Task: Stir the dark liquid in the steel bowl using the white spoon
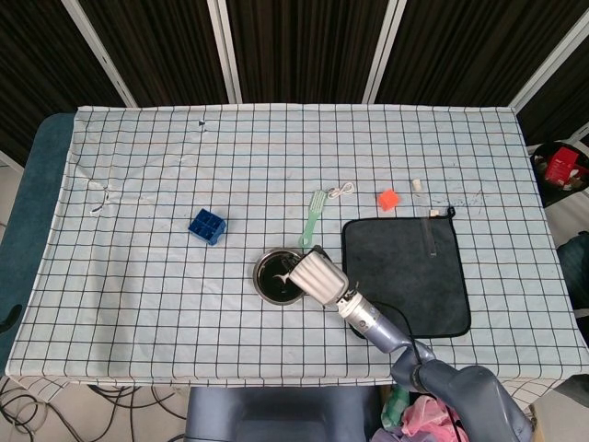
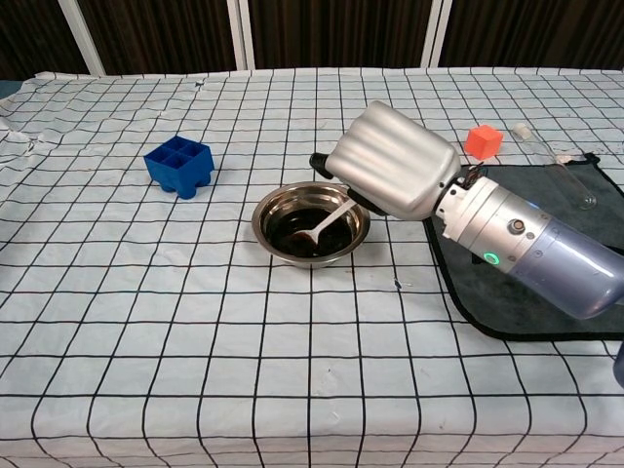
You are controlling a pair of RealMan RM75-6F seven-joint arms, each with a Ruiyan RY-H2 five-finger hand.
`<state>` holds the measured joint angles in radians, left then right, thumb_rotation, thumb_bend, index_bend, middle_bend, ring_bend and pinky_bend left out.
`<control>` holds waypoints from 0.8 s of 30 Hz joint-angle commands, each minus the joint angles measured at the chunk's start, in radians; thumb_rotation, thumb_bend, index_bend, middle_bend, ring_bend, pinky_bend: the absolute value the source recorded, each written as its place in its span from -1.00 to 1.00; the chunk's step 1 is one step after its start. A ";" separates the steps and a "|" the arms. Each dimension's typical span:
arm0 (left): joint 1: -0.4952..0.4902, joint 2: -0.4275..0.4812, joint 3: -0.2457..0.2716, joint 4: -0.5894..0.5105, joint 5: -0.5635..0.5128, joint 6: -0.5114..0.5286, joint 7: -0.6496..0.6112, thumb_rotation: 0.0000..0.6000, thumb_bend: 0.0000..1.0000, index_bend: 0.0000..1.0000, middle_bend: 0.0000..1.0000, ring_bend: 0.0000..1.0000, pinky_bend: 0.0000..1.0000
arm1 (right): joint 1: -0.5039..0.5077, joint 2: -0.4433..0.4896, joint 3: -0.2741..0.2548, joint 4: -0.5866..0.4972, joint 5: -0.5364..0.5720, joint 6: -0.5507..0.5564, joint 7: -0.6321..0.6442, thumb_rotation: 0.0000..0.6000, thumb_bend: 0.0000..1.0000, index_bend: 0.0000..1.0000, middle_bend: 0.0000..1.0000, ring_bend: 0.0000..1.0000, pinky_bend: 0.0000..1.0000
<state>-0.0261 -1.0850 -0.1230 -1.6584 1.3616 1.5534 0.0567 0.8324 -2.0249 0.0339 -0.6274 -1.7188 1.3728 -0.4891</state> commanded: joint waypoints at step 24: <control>-0.019 0.001 0.027 0.001 0.039 -0.041 -0.004 1.00 -0.56 -0.81 -0.99 -1.00 -0.96 | -0.266 0.624 0.156 -0.934 0.432 -0.089 0.005 1.00 -0.32 -0.54 -0.02 0.20 0.42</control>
<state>-0.0444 -1.0845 -0.0970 -1.6575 1.3998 1.5137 0.0528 0.6638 -1.5913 0.1523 -1.3260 -1.4401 1.3297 -0.5116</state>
